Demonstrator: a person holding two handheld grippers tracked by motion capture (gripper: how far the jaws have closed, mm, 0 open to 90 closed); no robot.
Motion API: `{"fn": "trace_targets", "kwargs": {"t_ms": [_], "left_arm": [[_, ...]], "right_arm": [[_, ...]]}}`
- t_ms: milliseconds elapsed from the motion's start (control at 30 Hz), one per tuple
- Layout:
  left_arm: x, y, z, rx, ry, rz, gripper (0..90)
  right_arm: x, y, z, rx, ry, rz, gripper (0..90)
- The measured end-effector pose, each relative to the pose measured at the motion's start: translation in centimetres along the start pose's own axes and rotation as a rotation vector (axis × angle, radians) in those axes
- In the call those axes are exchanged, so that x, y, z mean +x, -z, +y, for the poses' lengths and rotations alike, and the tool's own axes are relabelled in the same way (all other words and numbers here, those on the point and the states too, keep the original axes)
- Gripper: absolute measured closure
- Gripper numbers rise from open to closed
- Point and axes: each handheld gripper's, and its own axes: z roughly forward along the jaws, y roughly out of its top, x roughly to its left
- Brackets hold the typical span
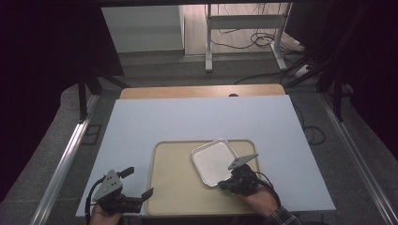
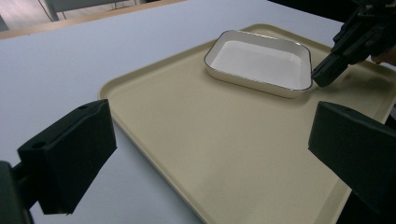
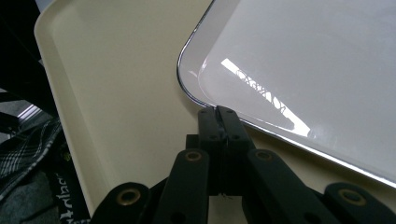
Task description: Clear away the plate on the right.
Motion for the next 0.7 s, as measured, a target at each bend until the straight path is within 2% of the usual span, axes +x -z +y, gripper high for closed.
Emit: {"fn": "trace_targets", "kwargs": {"t_ms": [267,367,600,700], "left_arm": [[0.0,0.0,0.0,0.001,-0.003,0.001,0.6],[0.0,0.0,0.0,0.001,-0.003,0.0,0.6],[-0.1,0.0,0.0,0.005,-0.009,0.001,0.6],[-0.1,0.0,0.0,0.004,-0.008,0.001,0.6]], "right_arm": [[0.6,-1.3,0.8,-0.017,0.017,0.013,89.4],[0.6,-1.4,0.8,-0.013,0.021,0.015,89.4],[0.1,-1.0,0.8,-0.031,-0.006,0.013,89.4],[0.2,-1.4,1.1,-0.037,0.01,0.012,89.4]]}}
